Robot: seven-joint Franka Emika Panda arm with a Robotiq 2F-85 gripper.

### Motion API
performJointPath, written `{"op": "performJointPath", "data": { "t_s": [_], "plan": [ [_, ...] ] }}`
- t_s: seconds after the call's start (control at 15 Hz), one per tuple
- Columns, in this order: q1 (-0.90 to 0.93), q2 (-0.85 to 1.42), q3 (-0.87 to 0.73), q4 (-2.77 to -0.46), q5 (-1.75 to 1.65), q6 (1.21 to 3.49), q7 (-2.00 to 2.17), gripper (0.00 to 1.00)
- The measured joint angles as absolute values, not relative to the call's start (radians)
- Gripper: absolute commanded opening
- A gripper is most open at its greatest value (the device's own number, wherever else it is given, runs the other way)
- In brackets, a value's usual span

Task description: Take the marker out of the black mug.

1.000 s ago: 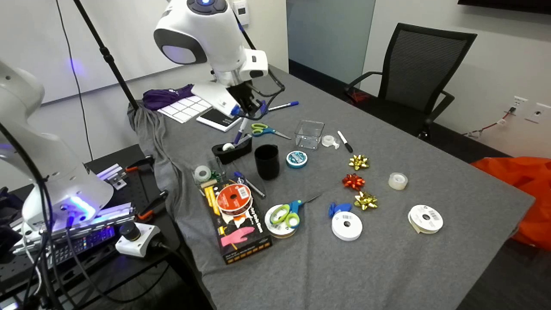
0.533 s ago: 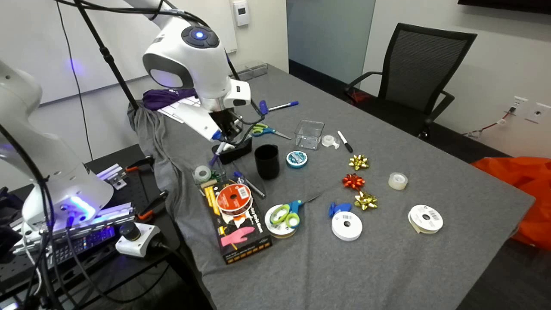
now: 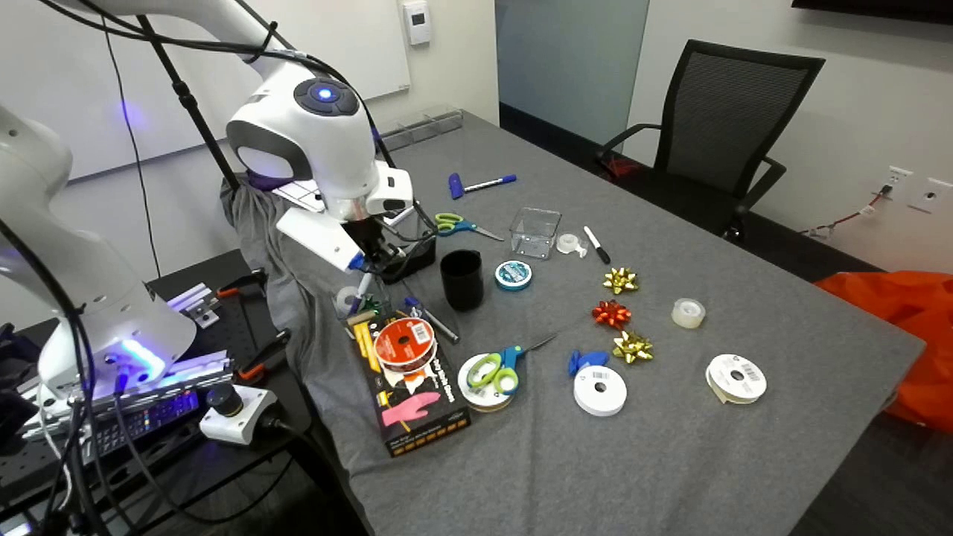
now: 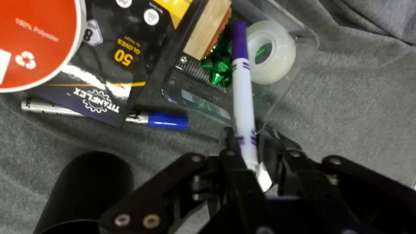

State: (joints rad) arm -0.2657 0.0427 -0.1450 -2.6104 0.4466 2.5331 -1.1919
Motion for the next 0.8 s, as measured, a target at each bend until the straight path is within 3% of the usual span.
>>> {"op": "performJointPath", "data": {
  "t_s": [0.4, 0.8],
  "plan": [
    [-0.266, 0.043, -0.164, -2.647, 0.395, 2.597, -1.212, 0.98],
    [-0.266, 0.027, -0.177, -2.646, 0.307, 2.605, -1.192, 1.0]
  ]
}}
